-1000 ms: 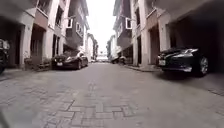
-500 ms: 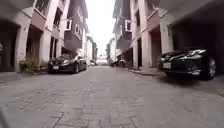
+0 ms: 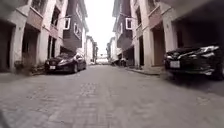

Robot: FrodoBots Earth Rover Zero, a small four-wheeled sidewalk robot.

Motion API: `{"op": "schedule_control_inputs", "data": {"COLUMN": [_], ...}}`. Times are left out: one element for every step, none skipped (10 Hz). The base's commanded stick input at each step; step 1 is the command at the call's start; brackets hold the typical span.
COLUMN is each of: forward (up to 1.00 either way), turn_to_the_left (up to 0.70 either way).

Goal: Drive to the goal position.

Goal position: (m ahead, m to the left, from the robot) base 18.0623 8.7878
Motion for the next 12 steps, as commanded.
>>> {"op": "schedule_control_inputs", "data": {"forward": [0.70,0.70,0.70,0.70,0.70,0.70,0.70,0.70,0.70,0.70,0.70,0.70], "turn_to_the_left": [0.00,0.00,0.00,0.00,0.00,0.00,0.00,0.00,0.00,0.00,0.00,0.00]}}
